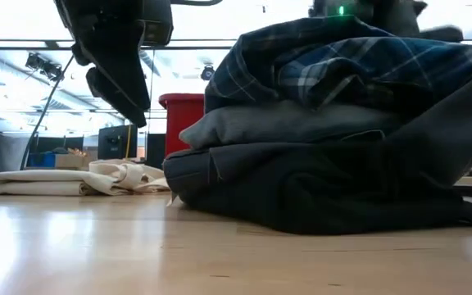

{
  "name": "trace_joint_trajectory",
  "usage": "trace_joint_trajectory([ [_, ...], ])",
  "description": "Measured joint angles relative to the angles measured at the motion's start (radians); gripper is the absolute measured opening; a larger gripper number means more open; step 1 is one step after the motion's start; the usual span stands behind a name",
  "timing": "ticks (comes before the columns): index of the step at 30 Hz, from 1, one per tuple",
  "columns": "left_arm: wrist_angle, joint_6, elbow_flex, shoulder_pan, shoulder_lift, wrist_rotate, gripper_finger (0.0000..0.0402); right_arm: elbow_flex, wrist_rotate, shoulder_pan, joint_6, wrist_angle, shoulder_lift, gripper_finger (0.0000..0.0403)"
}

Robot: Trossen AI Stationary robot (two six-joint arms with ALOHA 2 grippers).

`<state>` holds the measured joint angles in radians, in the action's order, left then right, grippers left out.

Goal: Fold Laundry from Bin
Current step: Put the stack of folded clothes into the red bin

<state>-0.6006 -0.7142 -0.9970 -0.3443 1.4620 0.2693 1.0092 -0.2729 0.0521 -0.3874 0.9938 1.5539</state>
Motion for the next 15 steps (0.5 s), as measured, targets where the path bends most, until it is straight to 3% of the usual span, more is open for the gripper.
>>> trace_joint_trajectory([
  [7,-0.006,0.005,0.000,0.000,0.005,-0.030,0.0304,0.035,0.096,-0.023,0.076,0.146,-0.187,0.0023],
  [11,-0.021,0.026,0.000,-0.001,0.005,-0.051,0.0304,-0.093,0.115,-0.023,0.111,0.071,-0.352,0.0025],
  [15,-0.053,0.026,0.000,-0.002,0.005,-0.051,0.0304,-0.300,0.133,-0.023,0.125,-0.120,-0.511,0.0025],
])
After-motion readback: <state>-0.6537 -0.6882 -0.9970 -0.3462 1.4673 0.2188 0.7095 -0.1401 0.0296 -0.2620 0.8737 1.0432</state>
